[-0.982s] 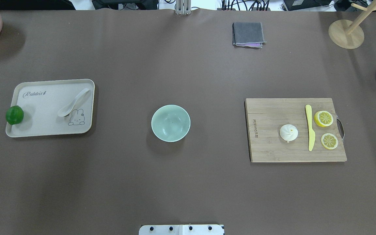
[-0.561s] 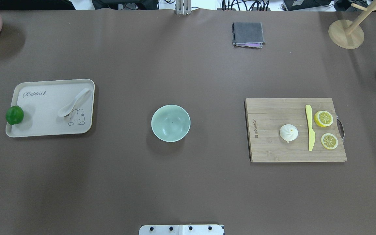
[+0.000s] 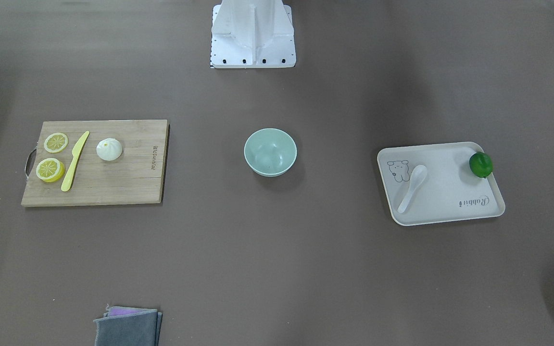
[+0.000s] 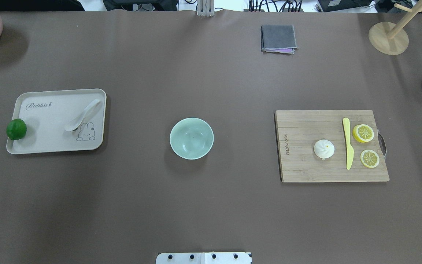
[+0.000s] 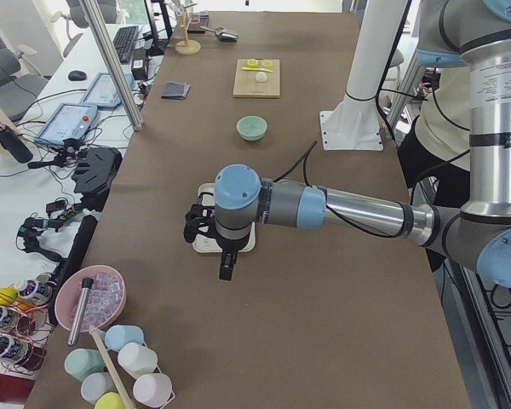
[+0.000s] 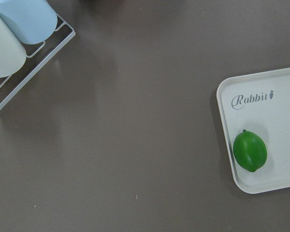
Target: Put spoon and bun in bowl
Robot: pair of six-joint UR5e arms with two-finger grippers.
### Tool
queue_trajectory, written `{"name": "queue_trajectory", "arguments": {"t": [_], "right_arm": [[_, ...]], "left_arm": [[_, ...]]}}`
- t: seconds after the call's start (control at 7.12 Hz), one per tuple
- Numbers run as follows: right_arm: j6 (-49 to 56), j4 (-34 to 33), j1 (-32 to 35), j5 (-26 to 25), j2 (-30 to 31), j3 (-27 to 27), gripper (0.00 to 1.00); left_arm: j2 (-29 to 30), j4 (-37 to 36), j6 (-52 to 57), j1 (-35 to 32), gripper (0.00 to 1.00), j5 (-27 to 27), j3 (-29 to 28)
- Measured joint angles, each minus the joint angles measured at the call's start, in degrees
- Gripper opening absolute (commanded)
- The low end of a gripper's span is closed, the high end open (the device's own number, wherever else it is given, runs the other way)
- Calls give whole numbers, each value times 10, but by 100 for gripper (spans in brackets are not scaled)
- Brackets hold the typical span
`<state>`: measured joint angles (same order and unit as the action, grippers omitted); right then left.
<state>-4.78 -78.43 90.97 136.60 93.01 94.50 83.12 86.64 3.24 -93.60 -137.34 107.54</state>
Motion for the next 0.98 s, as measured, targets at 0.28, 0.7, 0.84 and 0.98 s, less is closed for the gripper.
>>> {"name": "queue_trajectory", "arguments": {"t": [0.28, 0.7, 0.84, 0.98], "right_arm": [[-2, 7, 0, 1, 2, 0, 100], [2, 43, -1, 8, 15, 0, 100], [2, 81, -1, 14, 31, 0, 100], [1, 108, -3, 20, 41, -1, 100]], "left_arm": [[0, 0, 0, 0, 98, 0, -1], [-1, 10, 0, 0, 98, 0, 0], [-1, 23, -3, 0, 93, 0, -1], [0, 31, -8, 2, 91, 0, 1]]}}
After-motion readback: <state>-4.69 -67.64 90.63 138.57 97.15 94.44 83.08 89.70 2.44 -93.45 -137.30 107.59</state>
